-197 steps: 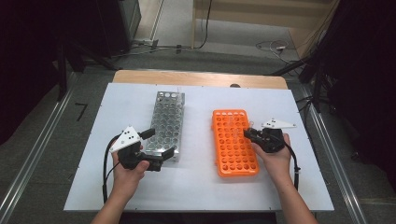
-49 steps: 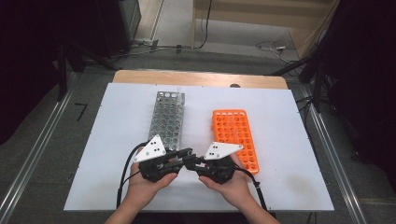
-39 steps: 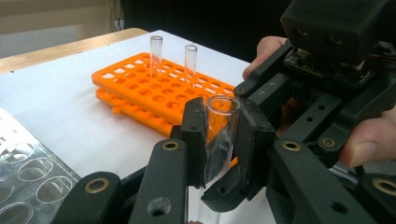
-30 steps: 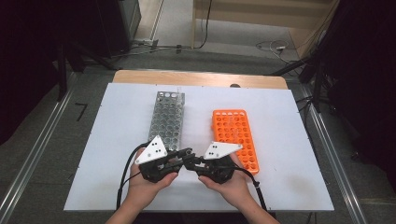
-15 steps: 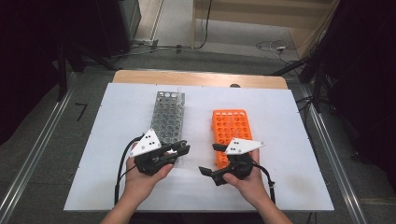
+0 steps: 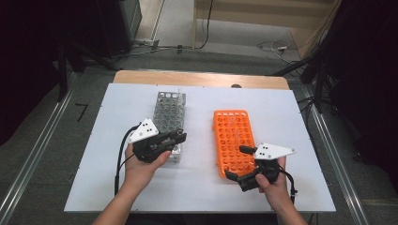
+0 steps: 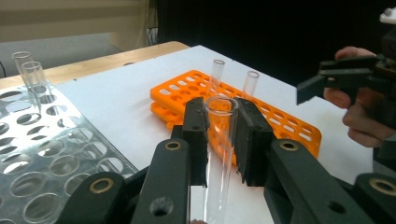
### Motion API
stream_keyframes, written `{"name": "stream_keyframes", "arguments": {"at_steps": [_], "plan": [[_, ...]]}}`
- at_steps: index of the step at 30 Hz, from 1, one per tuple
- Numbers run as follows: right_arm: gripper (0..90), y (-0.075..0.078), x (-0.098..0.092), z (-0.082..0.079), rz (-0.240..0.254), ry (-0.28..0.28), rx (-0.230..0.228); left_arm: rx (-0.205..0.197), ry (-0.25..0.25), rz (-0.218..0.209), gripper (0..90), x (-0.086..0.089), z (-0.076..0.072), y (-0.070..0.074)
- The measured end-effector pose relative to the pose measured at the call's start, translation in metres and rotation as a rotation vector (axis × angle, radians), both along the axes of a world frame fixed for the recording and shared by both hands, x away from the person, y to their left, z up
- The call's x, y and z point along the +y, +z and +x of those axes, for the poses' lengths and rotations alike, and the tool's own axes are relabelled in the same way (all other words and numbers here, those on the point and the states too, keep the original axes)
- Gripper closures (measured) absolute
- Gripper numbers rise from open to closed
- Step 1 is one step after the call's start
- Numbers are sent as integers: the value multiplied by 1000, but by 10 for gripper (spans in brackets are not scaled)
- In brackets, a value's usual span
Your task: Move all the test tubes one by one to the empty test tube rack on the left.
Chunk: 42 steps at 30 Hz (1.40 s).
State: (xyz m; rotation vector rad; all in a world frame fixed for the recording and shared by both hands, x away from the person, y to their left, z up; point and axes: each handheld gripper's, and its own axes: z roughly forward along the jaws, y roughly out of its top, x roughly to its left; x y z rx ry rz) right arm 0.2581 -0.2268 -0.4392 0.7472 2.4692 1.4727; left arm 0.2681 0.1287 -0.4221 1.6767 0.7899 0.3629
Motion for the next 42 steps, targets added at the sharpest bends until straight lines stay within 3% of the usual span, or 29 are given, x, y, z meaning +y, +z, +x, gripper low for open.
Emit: {"name": "stream_keyframes", "arguments": {"at_steps": [7, 12, 15, 18, 22, 25, 36, 42], "plan": [[0, 3, -30, -2, 12, -64, -40, -3, 25, 6, 756, 2, 14, 5], [0, 1, -59, 0, 34, -117, -35, -5, 36, 7, 756, 2, 25, 9], [0, 0, -74, 2, 42, -142, -30, 15, 38, -5, 756, 1, 35, 12], [0, 1, -88, 7, 78, -167, -25, 10, 42, -19, 756, 1, 42, 16], [0, -1, -101, 10, 76, -212, -37, -2, 52, -12, 756, -1, 50, 18], [0, -4, -106, 13, 81, -231, -28, -4, 67, -20, 756, 0, 57, 20], [0, -10, -105, 16, 69, -224, -13, -19, 141, -30, 756, 5, 84, 28], [0, -7, -106, 16, 121, -212, -1, -37, 185, -7, 756, 6, 100, 29]]}}
